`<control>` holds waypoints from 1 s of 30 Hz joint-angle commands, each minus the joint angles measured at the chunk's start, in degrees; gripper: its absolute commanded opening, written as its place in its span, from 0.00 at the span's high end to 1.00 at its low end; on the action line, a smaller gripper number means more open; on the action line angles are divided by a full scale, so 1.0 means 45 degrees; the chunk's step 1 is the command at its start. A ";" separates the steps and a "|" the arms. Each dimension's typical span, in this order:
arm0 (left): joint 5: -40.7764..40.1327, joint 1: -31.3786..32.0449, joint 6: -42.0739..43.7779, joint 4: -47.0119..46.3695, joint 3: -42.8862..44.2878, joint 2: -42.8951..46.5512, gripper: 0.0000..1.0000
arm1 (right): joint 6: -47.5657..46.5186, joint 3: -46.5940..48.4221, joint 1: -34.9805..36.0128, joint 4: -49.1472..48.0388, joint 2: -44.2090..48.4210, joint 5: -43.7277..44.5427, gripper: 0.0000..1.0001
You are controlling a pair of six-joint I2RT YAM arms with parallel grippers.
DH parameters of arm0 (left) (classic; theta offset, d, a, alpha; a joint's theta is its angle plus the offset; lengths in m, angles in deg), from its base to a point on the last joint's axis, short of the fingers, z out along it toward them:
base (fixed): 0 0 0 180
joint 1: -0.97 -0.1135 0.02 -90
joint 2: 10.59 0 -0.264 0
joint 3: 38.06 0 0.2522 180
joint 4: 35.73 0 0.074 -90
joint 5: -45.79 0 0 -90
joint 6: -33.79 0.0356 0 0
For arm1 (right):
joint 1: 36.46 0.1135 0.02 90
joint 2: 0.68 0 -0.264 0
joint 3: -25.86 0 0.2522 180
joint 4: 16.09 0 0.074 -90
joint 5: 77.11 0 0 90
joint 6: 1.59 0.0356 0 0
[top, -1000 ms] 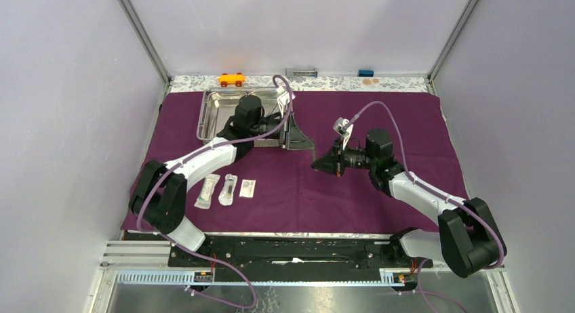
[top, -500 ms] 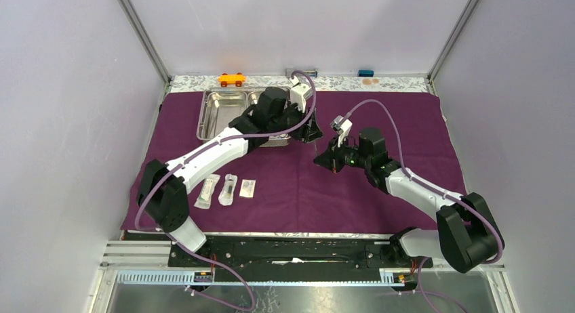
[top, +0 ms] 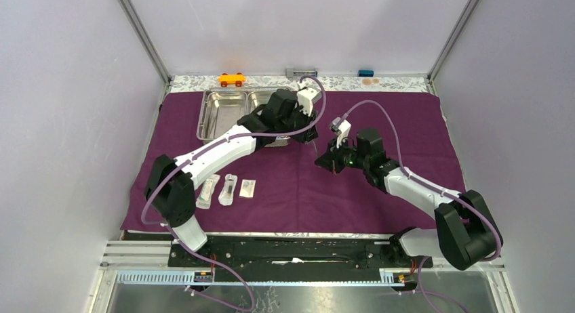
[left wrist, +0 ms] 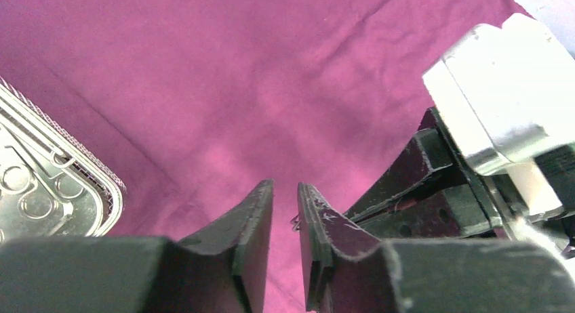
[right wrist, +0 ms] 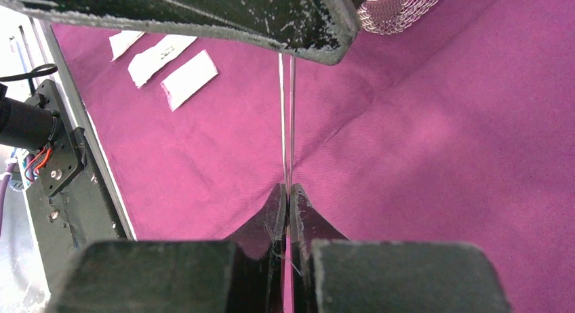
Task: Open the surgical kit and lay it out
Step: Place the medical item in the surgical kit.
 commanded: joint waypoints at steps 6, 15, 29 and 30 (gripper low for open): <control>-0.0737 0.0338 0.0824 0.0837 0.1254 -0.0476 1.00 | -0.0143 0.0676 0.0082 -0.0266 0.0030 0.0257 0.96; -0.0175 0.0353 0.2381 0.0737 0.0449 0.0126 1.00 | -0.0837 0.0386 0.0078 -0.0359 0.0667 0.0151 0.47; 0.7463 -0.2339 0.6580 -0.0325 -0.4233 0.2811 1.00 | -0.2076 0.0120 -0.1285 -0.0022 0.1874 -0.0765 0.17; 0.7994 -0.2628 0.6855 -0.0326 -0.4469 0.2813 1.00 | -0.2077 0.0104 -0.1343 -0.0028 0.1871 -0.0791 0.17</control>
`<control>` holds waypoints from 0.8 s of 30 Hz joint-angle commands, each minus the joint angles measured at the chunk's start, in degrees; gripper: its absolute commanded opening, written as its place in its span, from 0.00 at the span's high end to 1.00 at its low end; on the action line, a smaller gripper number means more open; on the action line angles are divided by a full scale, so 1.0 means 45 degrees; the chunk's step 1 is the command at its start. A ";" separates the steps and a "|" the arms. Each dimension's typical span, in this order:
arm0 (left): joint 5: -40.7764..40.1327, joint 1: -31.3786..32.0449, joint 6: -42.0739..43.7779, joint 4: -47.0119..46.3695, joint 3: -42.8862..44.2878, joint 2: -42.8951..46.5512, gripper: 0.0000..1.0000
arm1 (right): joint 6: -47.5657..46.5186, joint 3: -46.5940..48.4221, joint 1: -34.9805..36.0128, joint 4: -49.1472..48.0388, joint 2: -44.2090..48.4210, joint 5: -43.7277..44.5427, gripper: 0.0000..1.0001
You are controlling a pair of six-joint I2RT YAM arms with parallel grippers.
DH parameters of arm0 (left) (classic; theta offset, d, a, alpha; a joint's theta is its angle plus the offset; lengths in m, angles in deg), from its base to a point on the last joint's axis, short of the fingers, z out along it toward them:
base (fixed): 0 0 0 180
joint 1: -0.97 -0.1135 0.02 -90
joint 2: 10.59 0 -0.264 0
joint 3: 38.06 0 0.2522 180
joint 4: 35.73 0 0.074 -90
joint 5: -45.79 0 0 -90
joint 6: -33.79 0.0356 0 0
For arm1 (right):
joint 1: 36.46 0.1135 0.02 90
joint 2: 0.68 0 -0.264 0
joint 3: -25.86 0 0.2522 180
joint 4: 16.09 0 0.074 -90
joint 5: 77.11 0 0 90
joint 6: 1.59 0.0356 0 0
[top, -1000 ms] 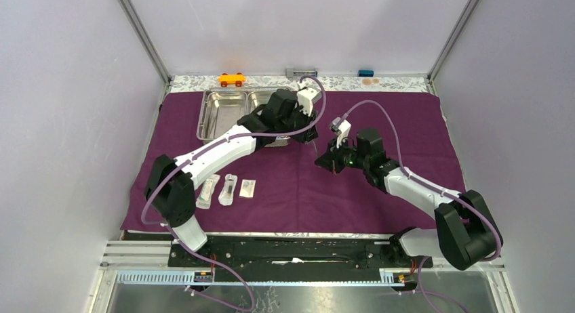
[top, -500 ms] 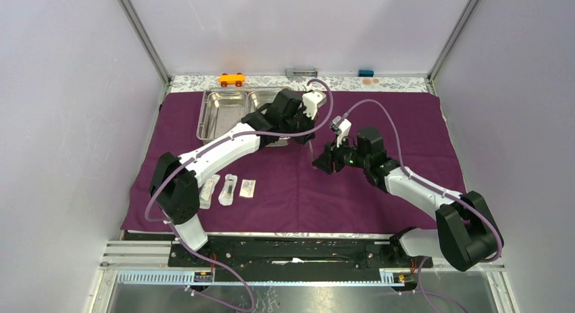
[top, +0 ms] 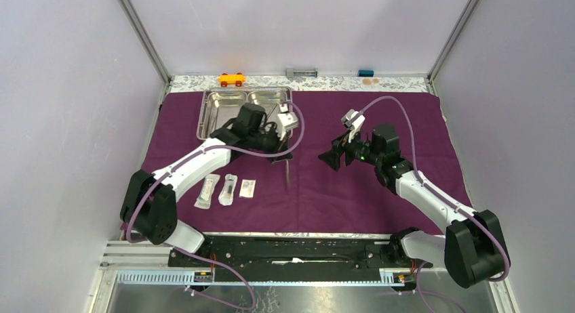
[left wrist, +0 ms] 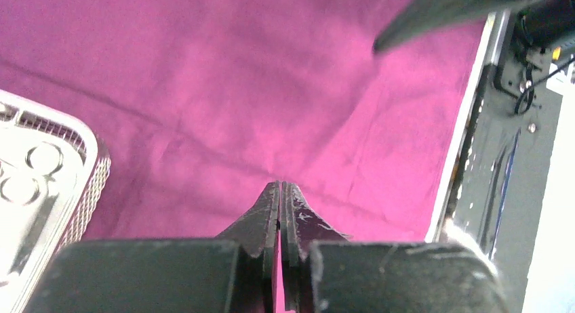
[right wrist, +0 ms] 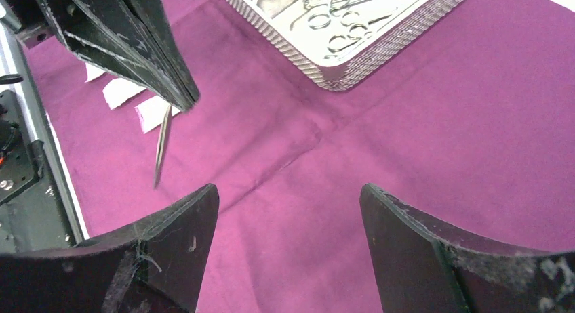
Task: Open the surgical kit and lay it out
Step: Place the medical item in the surgical kit.
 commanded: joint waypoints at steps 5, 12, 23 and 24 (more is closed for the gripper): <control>0.5229 -0.2125 0.2814 -0.0871 -0.1631 -0.0065 1.00 | -0.0362 -0.0114 -0.0401 -0.0121 0.0094 -0.0543 0.17; 0.7573 -0.2795 0.3478 -0.1020 -0.1715 -0.1796 1.00 | -0.0544 -0.0128 -0.0421 -0.0029 -0.0193 -0.0541 0.18; 0.8621 -0.3388 0.5809 0.0835 -0.0541 -0.4154 0.97 | -0.0767 -0.0144 -0.0421 0.0006 -0.0357 -0.0531 0.18; 0.8655 -0.3400 0.6117 0.1142 -0.0399 -0.4386 0.97 | -0.0763 -0.0134 -0.0421 -0.0003 -0.0380 -0.0539 0.18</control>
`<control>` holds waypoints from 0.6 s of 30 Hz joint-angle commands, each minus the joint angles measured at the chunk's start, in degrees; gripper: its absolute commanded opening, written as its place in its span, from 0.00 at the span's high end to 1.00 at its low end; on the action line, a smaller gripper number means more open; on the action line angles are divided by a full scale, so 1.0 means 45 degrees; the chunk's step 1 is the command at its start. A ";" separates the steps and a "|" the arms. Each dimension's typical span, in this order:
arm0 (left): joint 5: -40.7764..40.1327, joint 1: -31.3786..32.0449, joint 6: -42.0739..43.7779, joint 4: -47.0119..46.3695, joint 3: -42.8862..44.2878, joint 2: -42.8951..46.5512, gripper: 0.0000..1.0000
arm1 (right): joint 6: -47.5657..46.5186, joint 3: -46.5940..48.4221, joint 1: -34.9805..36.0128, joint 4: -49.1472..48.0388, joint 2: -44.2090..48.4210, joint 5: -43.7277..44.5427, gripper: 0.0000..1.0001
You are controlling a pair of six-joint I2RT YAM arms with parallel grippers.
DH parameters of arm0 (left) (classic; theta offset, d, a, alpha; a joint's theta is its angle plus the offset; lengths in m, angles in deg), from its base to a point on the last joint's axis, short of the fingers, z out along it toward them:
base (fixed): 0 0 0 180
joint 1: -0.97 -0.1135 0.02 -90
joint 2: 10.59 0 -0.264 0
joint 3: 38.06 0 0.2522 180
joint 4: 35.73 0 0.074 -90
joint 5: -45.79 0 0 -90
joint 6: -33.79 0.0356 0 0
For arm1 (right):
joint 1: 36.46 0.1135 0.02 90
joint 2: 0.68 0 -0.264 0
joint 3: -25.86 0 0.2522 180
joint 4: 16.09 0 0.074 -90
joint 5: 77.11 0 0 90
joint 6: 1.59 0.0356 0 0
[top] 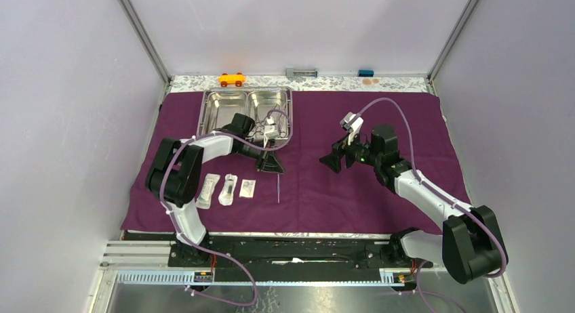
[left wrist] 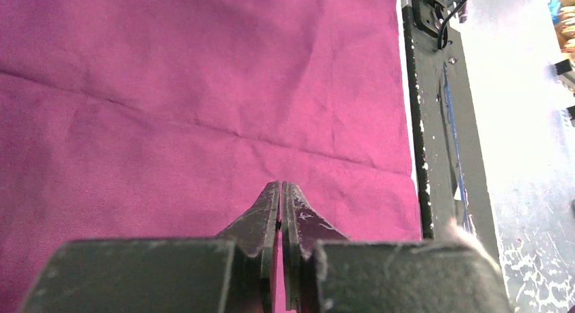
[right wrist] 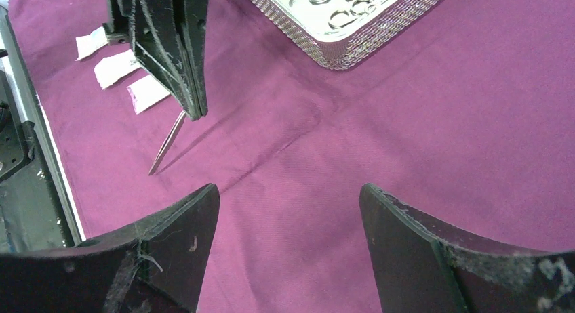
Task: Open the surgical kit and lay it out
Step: Place the medical item in the surgical kit.
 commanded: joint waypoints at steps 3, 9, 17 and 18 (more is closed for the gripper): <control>0.1528 -0.0255 0.2449 0.1614 0.1203 -0.1149 0.96 | -0.0298 0.0011 -0.0057 -0.0230 -0.0142 -0.0201 0.18; 0.2031 -0.0543 0.3419 0.2765 0.2058 -0.2076 0.94 | -0.0338 0.0023 -0.0056 -0.0230 -0.0253 -0.0191 0.18; 0.2639 -0.0801 0.7595 0.7474 0.3823 -0.3780 0.91 | -0.0389 0.0019 -0.0056 -0.0236 -0.0349 -0.0209 0.19; 0.2744 -0.0854 0.8350 0.8309 0.4101 -0.4054 0.91 | -0.0372 0.0028 -0.0057 -0.0250 -0.0375 -0.0210 0.19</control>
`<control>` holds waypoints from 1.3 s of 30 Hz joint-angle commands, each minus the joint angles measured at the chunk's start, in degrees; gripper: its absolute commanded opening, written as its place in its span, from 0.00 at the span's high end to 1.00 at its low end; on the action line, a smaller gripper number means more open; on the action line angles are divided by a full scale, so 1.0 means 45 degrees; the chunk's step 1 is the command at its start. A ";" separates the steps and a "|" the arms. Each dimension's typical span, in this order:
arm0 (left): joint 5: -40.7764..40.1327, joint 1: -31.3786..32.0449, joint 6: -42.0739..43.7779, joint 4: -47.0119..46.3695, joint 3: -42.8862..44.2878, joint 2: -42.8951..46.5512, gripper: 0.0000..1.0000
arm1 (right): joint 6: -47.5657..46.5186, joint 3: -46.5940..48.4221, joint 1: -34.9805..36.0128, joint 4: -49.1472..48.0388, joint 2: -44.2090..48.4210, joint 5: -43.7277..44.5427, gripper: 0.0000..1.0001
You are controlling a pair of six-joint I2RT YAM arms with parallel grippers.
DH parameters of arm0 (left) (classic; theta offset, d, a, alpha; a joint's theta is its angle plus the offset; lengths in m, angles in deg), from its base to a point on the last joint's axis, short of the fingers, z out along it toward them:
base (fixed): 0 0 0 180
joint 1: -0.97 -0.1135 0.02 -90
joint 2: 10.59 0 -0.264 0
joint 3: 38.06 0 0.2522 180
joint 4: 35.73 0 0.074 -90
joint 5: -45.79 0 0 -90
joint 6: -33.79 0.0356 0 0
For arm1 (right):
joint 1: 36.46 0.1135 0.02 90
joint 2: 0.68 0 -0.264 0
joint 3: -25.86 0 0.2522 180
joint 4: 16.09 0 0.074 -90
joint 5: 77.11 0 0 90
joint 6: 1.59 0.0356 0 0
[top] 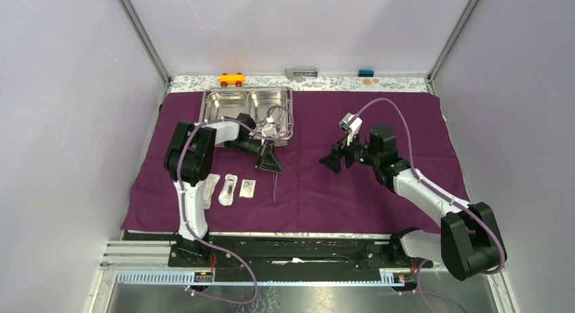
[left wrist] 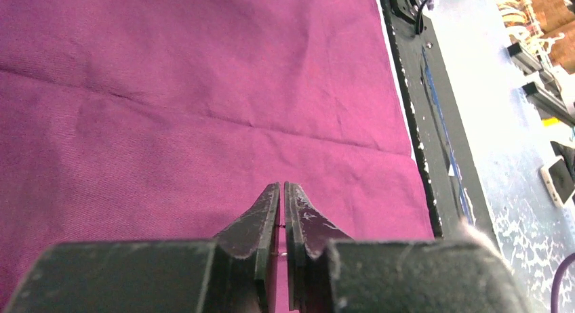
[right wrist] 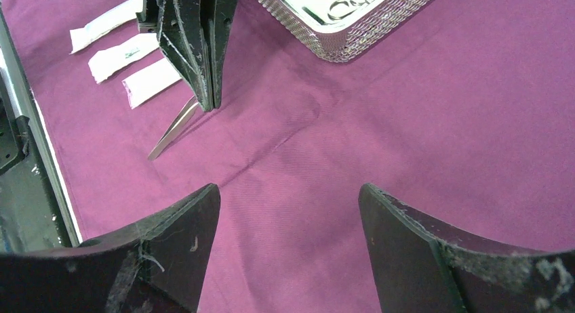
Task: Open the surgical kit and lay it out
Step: Place the medical item in the surgical kit, then adjust the medical item in the surgical kit.
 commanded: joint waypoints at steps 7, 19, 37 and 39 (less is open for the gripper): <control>0.2143 -0.0628 0.9130 0.9573 0.3428 -0.3038 0.90 | -0.0214 0.0038 -0.0057 -0.0251 -0.0192 -0.0230 0.19; 0.2251 -0.0862 0.9649 0.9577 0.3185 -0.3054 0.10 | -0.0214 0.0044 -0.0054 -0.0271 -0.0343 -0.0293 0.19; 0.0863 -0.1390 0.6090 0.7939 0.3925 -0.0252 0.01 | -0.0207 0.0150 -0.0057 -0.0269 -0.0452 -0.0142 0.21; -0.0186 -0.1188 0.1482 0.4486 0.3209 0.0931 0.01 | -0.0209 0.0153 -0.0057 -0.0263 -0.0459 -0.0133 0.21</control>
